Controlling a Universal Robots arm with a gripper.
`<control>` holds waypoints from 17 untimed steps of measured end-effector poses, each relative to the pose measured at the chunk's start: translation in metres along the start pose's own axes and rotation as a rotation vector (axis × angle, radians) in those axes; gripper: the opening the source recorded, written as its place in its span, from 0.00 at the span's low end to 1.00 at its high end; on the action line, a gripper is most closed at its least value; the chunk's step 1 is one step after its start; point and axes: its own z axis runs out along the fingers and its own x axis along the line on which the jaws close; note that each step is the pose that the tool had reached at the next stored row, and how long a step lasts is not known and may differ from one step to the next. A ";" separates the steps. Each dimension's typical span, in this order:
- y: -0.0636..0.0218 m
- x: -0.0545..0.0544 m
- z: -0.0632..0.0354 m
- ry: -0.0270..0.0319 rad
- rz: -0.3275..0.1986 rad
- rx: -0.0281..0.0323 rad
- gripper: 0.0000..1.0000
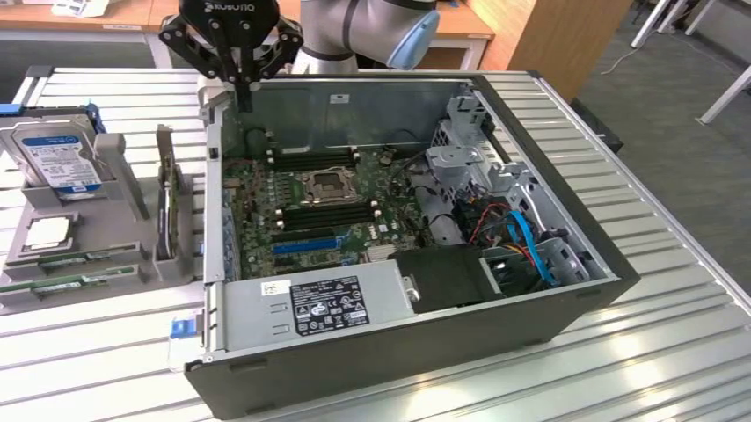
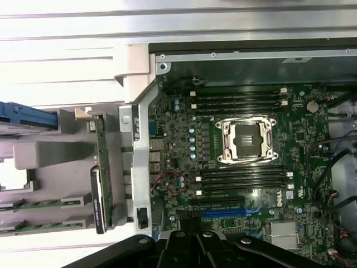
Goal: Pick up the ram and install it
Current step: 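Reach for the ram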
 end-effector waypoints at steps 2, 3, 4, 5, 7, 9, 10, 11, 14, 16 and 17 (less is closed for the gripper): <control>-0.0002 0.002 -0.0001 0.0000 0.000 0.0001 0.10; -0.0003 0.004 -0.0001 0.0000 0.000 0.0001 0.10; -0.0004 0.005 -0.0001 0.0000 0.000 0.0000 0.10; -0.0005 0.006 -0.0002 0.0000 0.000 0.0000 0.10; -0.0006 0.009 -0.0002 0.0000 0.000 0.0000 0.10; -0.0008 0.011 -0.0003 0.0000 0.000 0.0000 0.10; -0.0009 0.012 -0.0003 0.0000 0.000 0.0000 0.10; -0.0010 0.013 -0.0003 0.0000 0.000 0.0001 0.10; -0.0012 0.017 -0.0004 0.0000 0.000 0.0001 0.10; -0.0014 0.019 -0.0005 0.0000 0.000 0.0001 0.10; -0.0015 0.020 -0.0005 0.0000 0.000 0.0001 0.10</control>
